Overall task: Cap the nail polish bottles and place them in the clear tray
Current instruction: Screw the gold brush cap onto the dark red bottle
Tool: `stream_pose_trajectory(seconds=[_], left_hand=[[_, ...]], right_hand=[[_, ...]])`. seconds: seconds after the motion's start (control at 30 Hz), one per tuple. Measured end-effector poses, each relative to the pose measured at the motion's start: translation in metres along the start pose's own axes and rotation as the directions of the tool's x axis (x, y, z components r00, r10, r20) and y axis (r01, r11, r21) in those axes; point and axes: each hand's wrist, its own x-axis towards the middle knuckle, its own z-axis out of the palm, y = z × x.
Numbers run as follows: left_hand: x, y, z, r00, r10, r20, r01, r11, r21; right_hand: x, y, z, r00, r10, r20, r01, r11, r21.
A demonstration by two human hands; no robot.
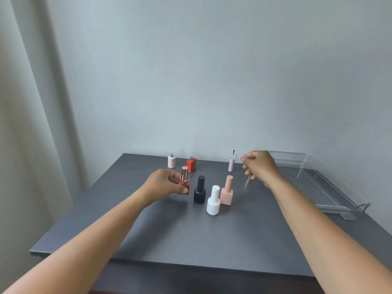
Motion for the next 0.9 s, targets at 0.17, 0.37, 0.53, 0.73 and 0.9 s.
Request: stream_pose_trajectory(seconds=[0.17,0.37,0.53,0.73,0.9], left_hand=[[0.006,-0.01,0.009,1.0,0.009,-0.011,-0.008,0.997,0.078],[0.011,-0.015,0.013,1.0,0.021,-0.011,-0.02,0.993,0.114],[0.011,-0.018,0.014,0.999,0.037,0.011,-0.038,0.993,0.115],[0.011,-0.017,0.007,0.994,0.026,0.104,-0.034,0.997,0.073],[0.015,-0.015,-0.008,0.973,-0.013,0.23,0.008,1.0,0.02]], right_hand=[[0.011,0.012,0.026,0.999,0.046,0.03,-0.042,0.993,-0.109],[0.025,0.015,0.054,0.995,0.094,0.012,-0.091,0.982,-0.164],[0.039,0.019,0.065,0.992,0.125,-0.008,-0.124,0.975,-0.186],[0.049,0.025,0.075,0.992,0.12,-0.03,-0.123,0.975,-0.183],[0.048,0.025,0.074,0.994,0.101,-0.032,-0.105,0.971,-0.215]])
